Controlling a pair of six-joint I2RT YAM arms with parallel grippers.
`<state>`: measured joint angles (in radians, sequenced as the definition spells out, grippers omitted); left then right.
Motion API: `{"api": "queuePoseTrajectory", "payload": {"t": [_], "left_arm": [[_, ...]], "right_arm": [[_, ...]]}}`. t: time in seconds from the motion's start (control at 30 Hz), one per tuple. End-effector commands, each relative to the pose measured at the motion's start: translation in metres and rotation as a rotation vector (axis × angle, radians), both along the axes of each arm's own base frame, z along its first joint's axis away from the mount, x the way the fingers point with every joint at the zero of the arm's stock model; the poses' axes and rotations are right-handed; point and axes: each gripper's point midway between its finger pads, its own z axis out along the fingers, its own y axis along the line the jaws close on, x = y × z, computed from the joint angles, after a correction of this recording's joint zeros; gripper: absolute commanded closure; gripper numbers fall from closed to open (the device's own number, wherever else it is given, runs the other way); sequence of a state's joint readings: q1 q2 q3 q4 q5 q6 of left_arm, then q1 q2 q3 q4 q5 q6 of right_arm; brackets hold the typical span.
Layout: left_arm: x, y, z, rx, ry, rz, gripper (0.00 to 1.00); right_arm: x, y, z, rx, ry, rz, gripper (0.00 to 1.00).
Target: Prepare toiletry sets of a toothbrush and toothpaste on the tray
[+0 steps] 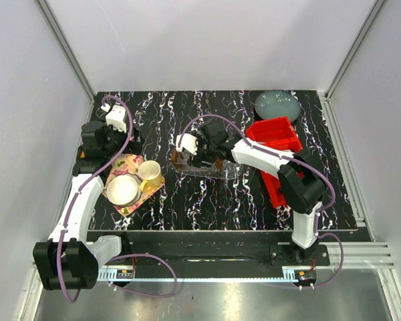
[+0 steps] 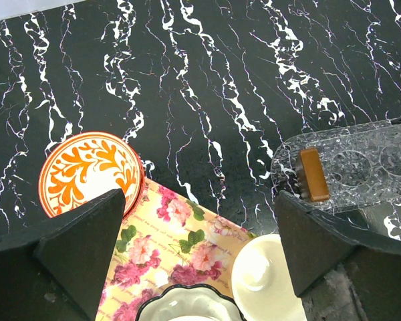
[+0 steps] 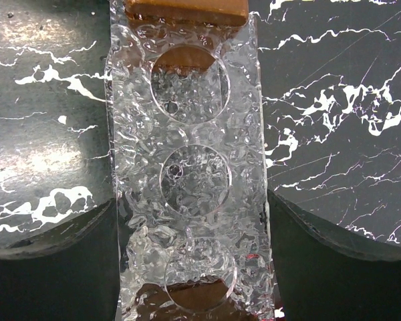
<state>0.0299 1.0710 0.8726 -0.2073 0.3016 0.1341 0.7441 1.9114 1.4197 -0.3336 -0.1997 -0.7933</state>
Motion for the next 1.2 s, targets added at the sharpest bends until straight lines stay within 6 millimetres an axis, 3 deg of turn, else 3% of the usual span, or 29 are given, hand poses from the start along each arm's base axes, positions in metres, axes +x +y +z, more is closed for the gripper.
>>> {"api": "queuePoseTrajectory", "payload": {"t": [0.0, 0.43, 0.87, 0.93, 1.17], "left_arm": [[0.01, 0.002, 0.016, 0.01, -0.069, 0.009, 0.01], [0.01, 0.002, 0.014, 0.012, -0.065, 0.01, 0.01], [0.013, 0.002, 0.013, 0.013, -0.059, 0.002, 0.01], [0.013, 0.001, 0.013, 0.011, -0.06, 0.0, 0.01], [0.013, 0.001, 0.013, 0.016, -0.061, -0.002, 0.01]], "right_arm": [[0.017, 0.005, 0.004, 0.026, -0.065, -0.014, 0.72], [0.018, 0.003, -0.01, 0.016, -0.046, -0.017, 0.6], [0.025, -0.001, -0.006, 0.02, -0.061, -0.046, 0.45], [0.026, -0.001, -0.005, 0.018, -0.065, -0.047, 0.38], [0.028, -0.003, -0.003, 0.005, -0.082, -0.044, 0.35]]}}
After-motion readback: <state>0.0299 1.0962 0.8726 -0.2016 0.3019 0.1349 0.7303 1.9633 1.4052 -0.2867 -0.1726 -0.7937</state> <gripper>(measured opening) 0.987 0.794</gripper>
